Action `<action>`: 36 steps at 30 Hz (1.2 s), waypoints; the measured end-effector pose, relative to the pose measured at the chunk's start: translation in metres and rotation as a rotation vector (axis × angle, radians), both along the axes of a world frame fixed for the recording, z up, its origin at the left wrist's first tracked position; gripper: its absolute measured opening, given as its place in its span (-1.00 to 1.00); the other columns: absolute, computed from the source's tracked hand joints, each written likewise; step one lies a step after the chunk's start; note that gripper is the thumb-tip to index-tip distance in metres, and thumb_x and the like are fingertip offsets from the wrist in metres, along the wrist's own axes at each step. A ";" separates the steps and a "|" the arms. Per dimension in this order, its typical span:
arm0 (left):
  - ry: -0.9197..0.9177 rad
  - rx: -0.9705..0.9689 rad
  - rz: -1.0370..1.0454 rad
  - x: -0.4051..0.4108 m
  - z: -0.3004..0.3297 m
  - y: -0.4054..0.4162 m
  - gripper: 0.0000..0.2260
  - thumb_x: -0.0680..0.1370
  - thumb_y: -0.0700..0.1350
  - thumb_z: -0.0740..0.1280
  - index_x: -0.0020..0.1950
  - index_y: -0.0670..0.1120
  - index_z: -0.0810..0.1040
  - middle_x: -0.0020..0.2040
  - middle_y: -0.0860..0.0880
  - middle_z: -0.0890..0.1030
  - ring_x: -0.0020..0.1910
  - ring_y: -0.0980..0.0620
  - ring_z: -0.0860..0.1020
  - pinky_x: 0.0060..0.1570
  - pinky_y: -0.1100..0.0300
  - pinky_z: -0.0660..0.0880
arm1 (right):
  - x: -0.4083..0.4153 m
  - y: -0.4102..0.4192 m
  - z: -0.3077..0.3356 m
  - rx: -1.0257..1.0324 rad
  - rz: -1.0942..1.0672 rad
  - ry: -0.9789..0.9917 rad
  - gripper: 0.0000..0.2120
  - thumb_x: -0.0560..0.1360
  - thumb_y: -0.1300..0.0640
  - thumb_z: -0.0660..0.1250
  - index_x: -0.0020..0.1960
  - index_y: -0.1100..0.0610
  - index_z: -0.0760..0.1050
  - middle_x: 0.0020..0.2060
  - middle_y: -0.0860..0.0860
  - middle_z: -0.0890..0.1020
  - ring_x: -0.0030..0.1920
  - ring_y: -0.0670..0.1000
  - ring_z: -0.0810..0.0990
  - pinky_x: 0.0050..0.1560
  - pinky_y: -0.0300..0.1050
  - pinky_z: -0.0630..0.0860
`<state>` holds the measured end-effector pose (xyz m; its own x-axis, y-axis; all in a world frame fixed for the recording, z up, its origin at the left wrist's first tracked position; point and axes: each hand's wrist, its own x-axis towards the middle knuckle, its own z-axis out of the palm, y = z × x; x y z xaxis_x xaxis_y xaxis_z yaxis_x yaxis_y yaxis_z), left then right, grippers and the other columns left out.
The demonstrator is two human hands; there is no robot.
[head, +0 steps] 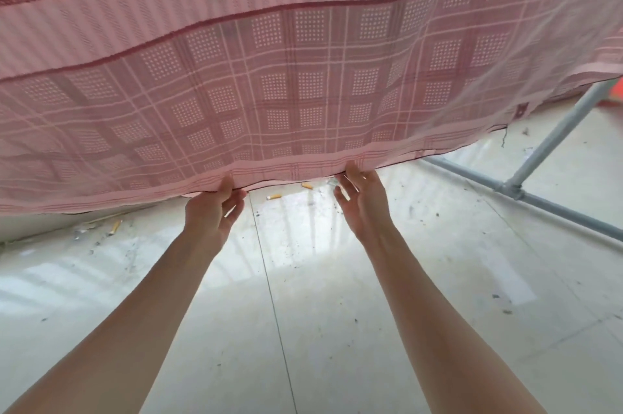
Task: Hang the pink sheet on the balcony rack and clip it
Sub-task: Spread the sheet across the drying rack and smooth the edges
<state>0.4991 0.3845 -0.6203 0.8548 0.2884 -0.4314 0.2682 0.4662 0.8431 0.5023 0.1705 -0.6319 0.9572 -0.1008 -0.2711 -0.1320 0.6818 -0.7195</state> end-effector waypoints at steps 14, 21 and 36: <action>0.024 0.010 0.071 0.011 -0.011 0.002 -0.91 0.50 -0.19 0.35 -0.21 -0.13 0.53 -0.31 -0.01 0.61 -0.24 0.06 0.56 -0.17 0.23 0.49 | 0.016 0.002 -0.019 -0.047 0.023 0.092 -0.80 0.50 0.21 0.32 -0.27 0.08 0.39 -0.25 -0.03 0.56 -0.16 -0.08 0.55 -0.04 -0.13 0.41; 0.006 -0.192 -0.049 0.012 -0.017 -0.011 -0.93 0.51 -0.15 0.33 -0.03 -0.11 0.50 0.00 -0.05 0.61 -0.01 -0.02 0.58 -0.11 0.14 0.49 | 0.012 -0.012 -0.020 0.184 0.064 0.089 -0.91 0.51 0.14 0.28 -0.01 0.10 0.52 -0.01 0.01 0.60 0.08 0.01 0.55 0.09 -0.06 0.44; -0.019 -0.371 -0.329 0.073 0.004 -0.176 -0.92 0.53 -0.25 0.28 -0.15 -0.12 0.48 -0.01 -0.06 0.58 0.10 -0.05 0.55 0.15 0.03 0.47 | 0.079 -0.187 0.034 0.105 -0.053 0.020 -0.29 0.55 -0.16 0.14 0.53 0.12 -0.10 0.45 0.09 0.25 0.44 0.13 0.25 0.31 0.19 0.30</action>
<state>0.5725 0.2089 -0.6160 0.8834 -0.1683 -0.4372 0.4378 0.6291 0.6423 0.5815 -0.0168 -0.5982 0.9458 -0.1212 -0.3014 -0.1071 0.7596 -0.6415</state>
